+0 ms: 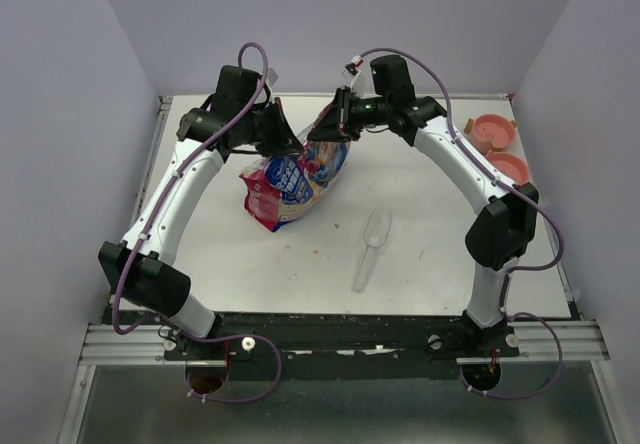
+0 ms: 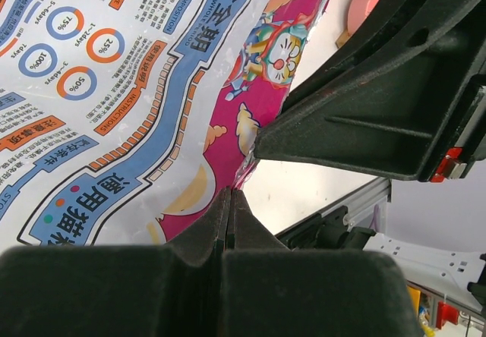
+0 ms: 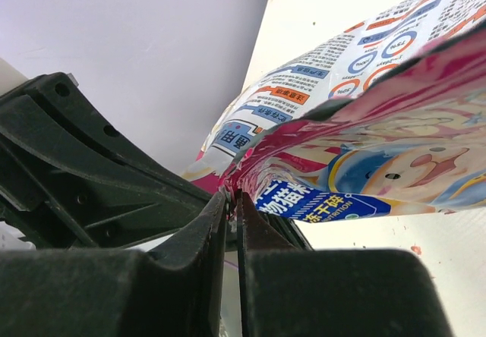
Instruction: Serve the pet food
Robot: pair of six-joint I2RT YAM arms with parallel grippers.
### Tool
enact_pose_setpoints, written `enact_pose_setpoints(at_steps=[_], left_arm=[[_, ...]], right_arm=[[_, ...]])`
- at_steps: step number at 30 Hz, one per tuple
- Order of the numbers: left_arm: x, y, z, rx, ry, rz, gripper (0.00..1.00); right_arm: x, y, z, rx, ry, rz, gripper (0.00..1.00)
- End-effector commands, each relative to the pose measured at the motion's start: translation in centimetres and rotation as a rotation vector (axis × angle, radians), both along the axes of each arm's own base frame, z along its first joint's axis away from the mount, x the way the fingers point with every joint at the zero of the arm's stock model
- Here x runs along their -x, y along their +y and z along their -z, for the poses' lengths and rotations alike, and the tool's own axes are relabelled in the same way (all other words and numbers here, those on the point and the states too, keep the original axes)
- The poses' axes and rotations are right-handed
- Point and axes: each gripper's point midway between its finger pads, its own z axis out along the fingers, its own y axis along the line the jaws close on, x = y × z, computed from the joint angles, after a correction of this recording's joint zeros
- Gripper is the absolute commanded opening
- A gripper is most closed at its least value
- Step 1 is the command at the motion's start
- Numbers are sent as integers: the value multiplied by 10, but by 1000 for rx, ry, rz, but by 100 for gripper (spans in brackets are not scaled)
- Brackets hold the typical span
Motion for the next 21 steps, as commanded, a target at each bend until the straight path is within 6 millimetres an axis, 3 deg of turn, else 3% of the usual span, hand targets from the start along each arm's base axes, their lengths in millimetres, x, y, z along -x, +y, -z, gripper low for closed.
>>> enact_pose_setpoints(at_steps=[1, 3, 6, 9, 11, 12, 13, 15, 17, 21], left_arm=[[17, -9, -14, 56, 5, 45, 0], [18, -11, -15, 57, 3, 47, 0], [17, -8, -16, 41, -5, 46, 0], [14, -2, -20, -1, -35, 36, 36], [10, 1, -24, -27, -59, 32, 50], [7, 4, -25, -43, -70, 26, 51], [3, 6, -28, -63, -83, 22, 50], [-3, 8, -27, -94, -85, 21, 31], [-8, 8, -26, -115, -83, 22, 21], [-13, 9, -21, -139, -82, 38, 17]], right_arm=[[-1, 9, 8, 17, 15, -5, 16], [-2, 9, 9, 19, 14, -2, 1], [-2, 8, 5, 19, -11, -2, 0], [3, 9, -1, -21, -26, -17, 0], [7, 12, -5, -61, -27, -37, 0], [8, 12, -7, -65, -29, -38, 0], [7, 11, -6, -64, -28, -35, 0], [7, 10, -9, -62, -36, -34, 0], [8, 10, -10, -62, -34, -35, 0], [8, 11, -10, -67, -30, -41, 0]])
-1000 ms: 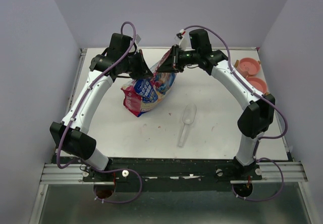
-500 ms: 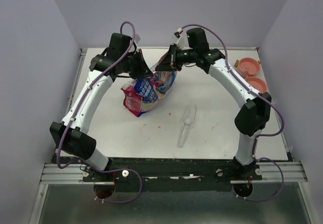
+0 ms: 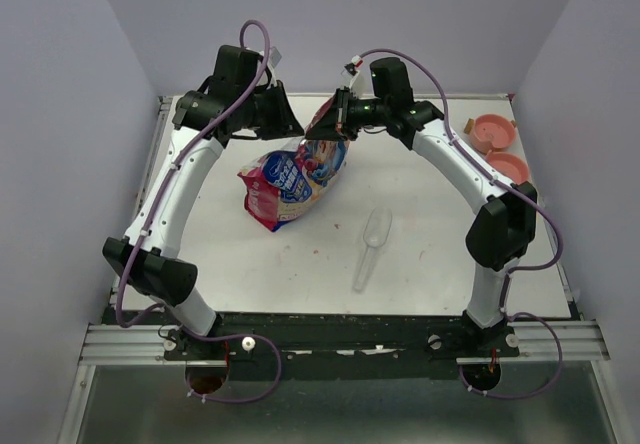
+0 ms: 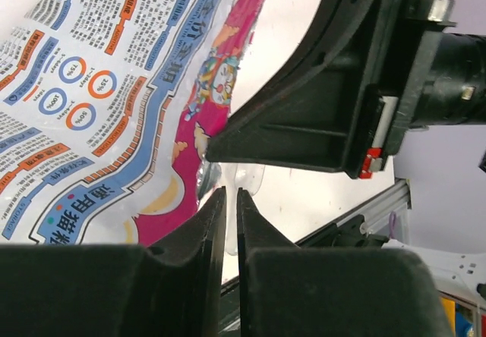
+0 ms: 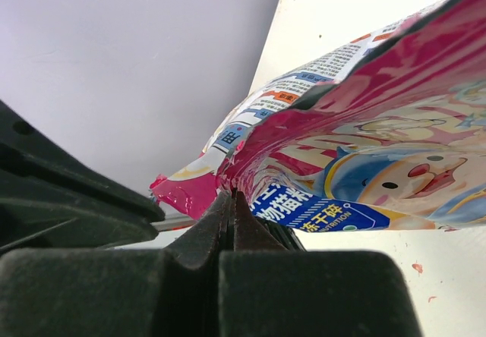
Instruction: Serve the pet food
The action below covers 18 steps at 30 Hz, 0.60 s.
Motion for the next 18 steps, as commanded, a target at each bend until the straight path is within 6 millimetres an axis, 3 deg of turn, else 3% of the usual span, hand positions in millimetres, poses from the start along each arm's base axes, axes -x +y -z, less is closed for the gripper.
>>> enact_pose_setpoints(at_steps=[1, 8, 18], left_arm=[[-3, 7, 20, -88, 34, 4, 18], [-5, 6, 29, -102, 40, 10, 26], [-12, 2, 42, -124, 58, 18, 19]], right_arm=[[14, 5, -12, -31, -4, -47, 0], [14, 5, -13, -35, -2, -50, 0], [15, 6, -18, -45, 1, -55, 0]])
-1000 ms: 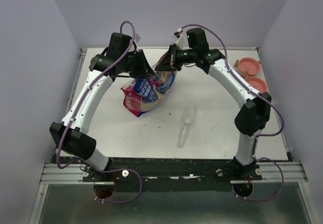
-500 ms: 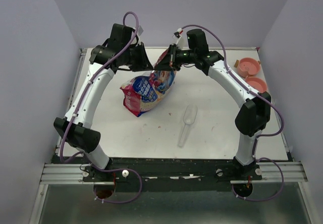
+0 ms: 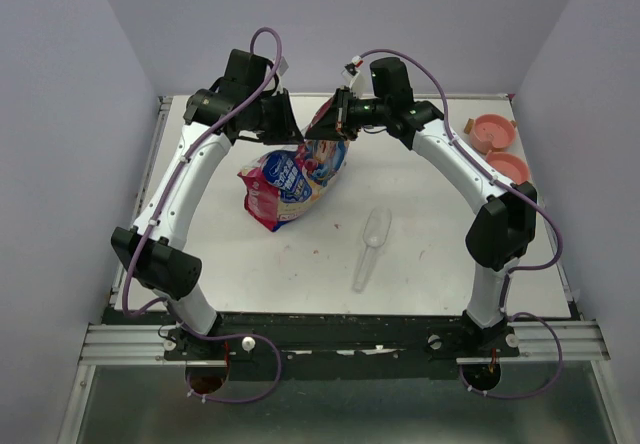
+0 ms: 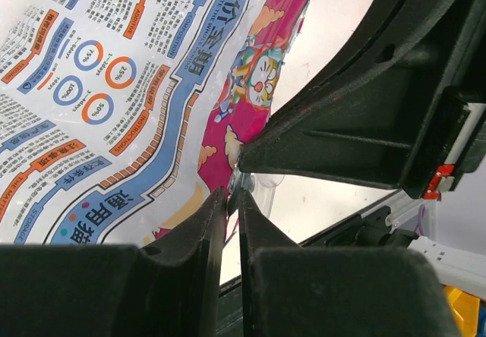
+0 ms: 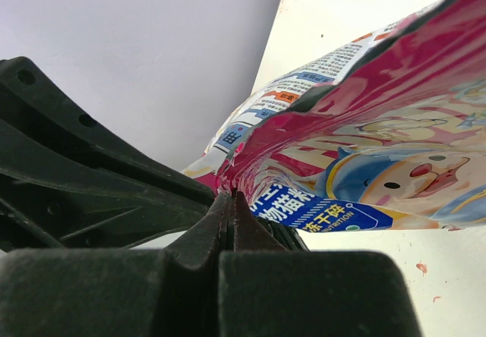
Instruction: Serve the pet food
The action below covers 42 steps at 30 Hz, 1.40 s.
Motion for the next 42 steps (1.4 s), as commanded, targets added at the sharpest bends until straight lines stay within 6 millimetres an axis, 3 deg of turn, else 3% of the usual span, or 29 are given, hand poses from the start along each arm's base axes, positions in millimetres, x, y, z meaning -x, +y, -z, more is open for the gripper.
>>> enact_pose_setpoints(at_steps=[1, 8, 12, 17, 25, 29, 42], left_arm=[[-8, -1, 13, -40, 7, 1, 19], [-8, -10, 23, -48, 28, 26, 19], [-9, -6, 24, -81, 18, 15, 0], [-11, 3, 13, -119, -16, -17, 0], [-9, 3, 4, -86, -18, -76, 0], [-10, 9, 4, -115, -15, -107, 0], [-6, 3, 4, -79, 18, -109, 0]], right_arm=[[16, 5, -17, -39, -14, -61, 0], [16, 6, -17, -43, -6, -63, 0], [17, 5, -14, -37, 14, -55, 1], [18, 2, -7, -6, 25, -41, 25], [18, 1, -1, 9, 31, -48, 24], [21, -3, -7, 11, 16, -28, 38], [20, -8, -13, -102, 39, -30, 36]])
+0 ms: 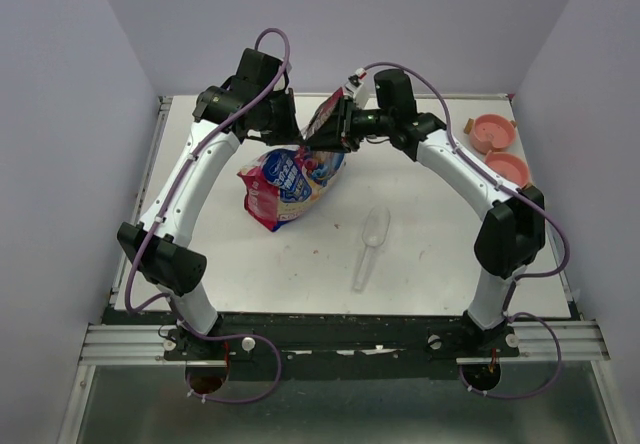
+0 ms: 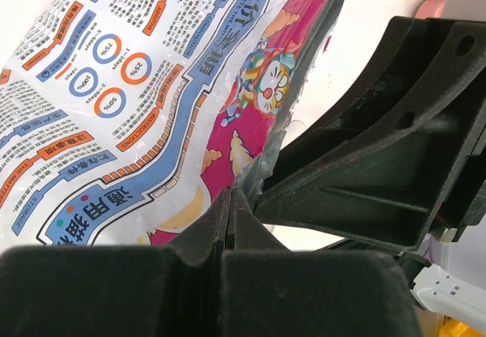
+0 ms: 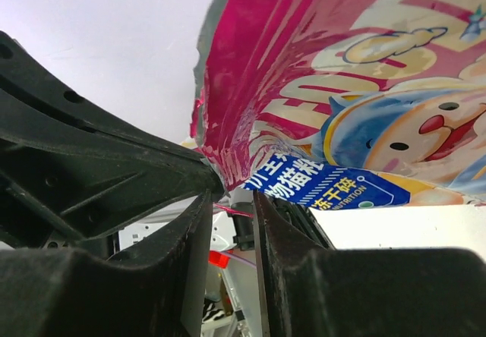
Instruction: Serve the pet food
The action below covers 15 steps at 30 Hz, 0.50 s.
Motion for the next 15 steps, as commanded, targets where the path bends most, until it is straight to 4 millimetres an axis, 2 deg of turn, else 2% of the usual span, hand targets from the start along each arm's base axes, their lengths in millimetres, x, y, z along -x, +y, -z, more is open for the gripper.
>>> enact_pose_setpoints(at_steps=[1, 5, 12, 15], left_arm=[[0, 2, -6, 8, -7, -18, 0], [3, -1, -5, 17, 2, -6, 0], [5, -4, -8, 28, -2, 2, 0], [5, -2, -10, 16, -5, -12, 0]], right_arm=[[2, 1, -23, -69, -37, -29, 35], [-4, 3, -23, -64, -39, -21, 33], [-14, 6, -12, -29, -18, -10, 26], [-15, 6, -8, -7, -18, -10, 15]])
